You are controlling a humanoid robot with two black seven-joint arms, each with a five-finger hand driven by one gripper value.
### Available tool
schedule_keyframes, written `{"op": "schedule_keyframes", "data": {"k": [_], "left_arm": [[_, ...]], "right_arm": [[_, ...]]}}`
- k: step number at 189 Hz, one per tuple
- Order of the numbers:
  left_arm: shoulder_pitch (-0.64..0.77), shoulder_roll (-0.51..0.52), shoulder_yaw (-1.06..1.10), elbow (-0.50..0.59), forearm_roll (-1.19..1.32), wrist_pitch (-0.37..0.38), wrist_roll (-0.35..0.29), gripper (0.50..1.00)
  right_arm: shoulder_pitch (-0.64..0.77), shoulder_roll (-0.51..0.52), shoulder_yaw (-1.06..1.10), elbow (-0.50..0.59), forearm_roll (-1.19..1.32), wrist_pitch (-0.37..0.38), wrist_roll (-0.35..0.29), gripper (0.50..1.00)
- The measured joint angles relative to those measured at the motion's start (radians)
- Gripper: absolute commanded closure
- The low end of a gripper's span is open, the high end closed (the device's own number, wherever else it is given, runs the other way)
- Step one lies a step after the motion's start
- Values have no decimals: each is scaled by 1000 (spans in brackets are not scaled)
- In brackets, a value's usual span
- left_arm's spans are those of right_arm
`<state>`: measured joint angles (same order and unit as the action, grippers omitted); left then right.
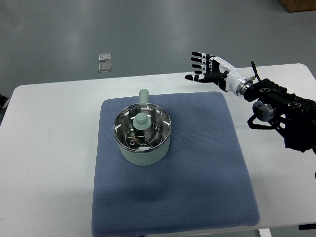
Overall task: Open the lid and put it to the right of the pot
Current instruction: 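Move the right hand from rest toward the pot above the mat, then lower the right hand onto the glass lid's green knob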
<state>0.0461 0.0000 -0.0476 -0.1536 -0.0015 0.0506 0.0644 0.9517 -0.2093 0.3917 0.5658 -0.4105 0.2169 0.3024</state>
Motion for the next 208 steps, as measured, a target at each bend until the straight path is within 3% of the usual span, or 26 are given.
{"op": "schedule_keyframes", "data": {"k": [37,121,182,208], "left_arm": [[0,0,0,1,0,0,0,500],[0,0,0,-4,0,-5,0,500],[1,0,0,-3,0,-6,0,500],[1,0,0,-5,0,-6,0,500]], "right_arm": [[59,-5,-15,12,-286,7,37,568],[272,-52,-119,184,-754,146,293,568],[542,-31,-397,229,-926,189,309,568],[628,28,-497,243,-961,189,309,568]]}}
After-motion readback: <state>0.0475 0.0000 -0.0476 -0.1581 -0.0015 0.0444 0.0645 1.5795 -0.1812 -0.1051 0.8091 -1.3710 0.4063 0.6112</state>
